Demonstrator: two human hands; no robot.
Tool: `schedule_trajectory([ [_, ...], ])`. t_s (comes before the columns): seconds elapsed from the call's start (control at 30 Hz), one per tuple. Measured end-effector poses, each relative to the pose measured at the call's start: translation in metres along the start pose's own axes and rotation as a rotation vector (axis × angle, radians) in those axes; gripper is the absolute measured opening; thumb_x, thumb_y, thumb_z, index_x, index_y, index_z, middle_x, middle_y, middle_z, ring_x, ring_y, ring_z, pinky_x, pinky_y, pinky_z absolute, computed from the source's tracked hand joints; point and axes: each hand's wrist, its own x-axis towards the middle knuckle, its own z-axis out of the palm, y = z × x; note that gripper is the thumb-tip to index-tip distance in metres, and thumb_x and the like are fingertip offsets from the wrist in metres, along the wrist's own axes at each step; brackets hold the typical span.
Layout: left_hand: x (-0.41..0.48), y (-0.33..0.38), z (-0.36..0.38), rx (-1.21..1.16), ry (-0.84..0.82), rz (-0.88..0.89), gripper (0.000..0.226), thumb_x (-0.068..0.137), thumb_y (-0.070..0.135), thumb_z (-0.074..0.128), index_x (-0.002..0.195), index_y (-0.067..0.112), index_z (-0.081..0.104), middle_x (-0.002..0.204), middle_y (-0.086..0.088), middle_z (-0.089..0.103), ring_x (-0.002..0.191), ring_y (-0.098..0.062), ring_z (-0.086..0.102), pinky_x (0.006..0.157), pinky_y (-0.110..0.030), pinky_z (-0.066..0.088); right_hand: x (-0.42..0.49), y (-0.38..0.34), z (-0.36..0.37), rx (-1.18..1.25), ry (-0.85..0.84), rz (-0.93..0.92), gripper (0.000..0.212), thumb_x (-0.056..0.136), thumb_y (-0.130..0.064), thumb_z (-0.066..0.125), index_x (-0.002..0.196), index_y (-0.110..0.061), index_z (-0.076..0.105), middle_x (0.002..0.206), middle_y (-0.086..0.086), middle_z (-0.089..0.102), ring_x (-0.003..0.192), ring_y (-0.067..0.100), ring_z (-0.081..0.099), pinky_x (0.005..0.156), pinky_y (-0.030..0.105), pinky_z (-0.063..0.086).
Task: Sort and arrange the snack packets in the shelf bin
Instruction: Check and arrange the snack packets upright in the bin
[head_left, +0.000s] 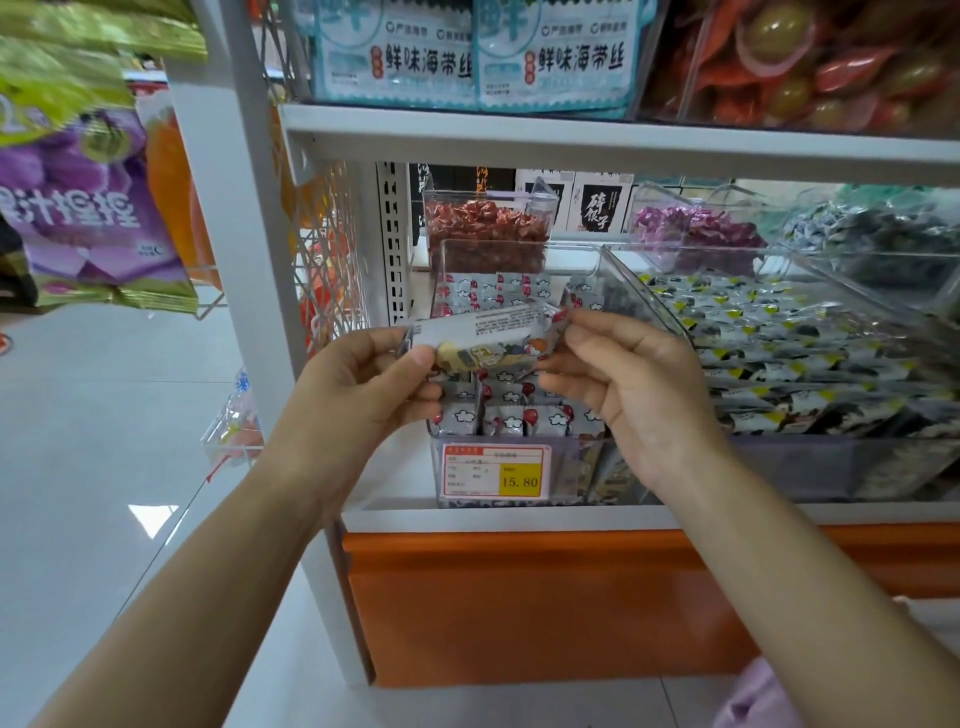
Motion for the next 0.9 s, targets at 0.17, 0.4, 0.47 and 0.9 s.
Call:
schedule_trajectory([
  [0.17,-0.0018,0.0011,0.0023,0.09,-0.058,0.056,0.029,0.084,0.003,0.061,0.109,0.017,0.064,0.094,0.001,0.073,0.086,-0.012,0.07,0.068,-0.018,0.055,-0.001,0.0034,-0.0003,-0.187,-0.11,-0.063,0.033,0.07,-0.034,0.067,0.1,-0.021,0.069,0.103,0.003,0.07,0.088,0.017,0.069,0.067,0.029,0.058],
  [0.4,-0.0023,0.0016,0.0011,0.176,-0.086,0.082,0.038,0.082,0.0,0.064,0.114,0.021,0.062,0.097,0.004,0.072,0.089,-0.013,0.069,0.075,-0.021,0.055,-0.0004,0.0051,-0.0004,-0.432,-0.153,-0.168,0.015,0.085,-0.015,0.065,0.093,-0.025,0.072,0.095,-0.004,0.072,0.09,0.015,0.068,0.068,0.029,0.058],
  [0.47,-0.0025,0.0023,0.0002,0.211,-0.09,0.094,0.039,0.081,0.0,0.065,0.113,0.022,0.062,0.101,0.002,0.071,0.09,-0.016,0.069,0.078,-0.024,0.056,-0.0011,0.0037,0.0006,-0.435,-0.155,-0.191,0.014,0.085,-0.014,0.065,0.088,-0.026,0.073,0.089,-0.004,0.072,0.084,0.014,0.068,0.062,0.026,0.057],
  [0.9,-0.0059,0.009,0.0014,0.542,-0.035,0.193,0.017,0.074,0.03,0.071,0.079,0.017,0.062,0.078,-0.003,0.065,0.072,-0.013,0.059,0.069,-0.03,0.051,-0.0035,0.0033,0.0062,-0.706,-0.137,-0.388,0.012,0.088,-0.017,0.062,0.082,-0.013,0.072,0.074,-0.005,0.069,0.068,0.002,0.061,0.06,0.013,0.046],
])
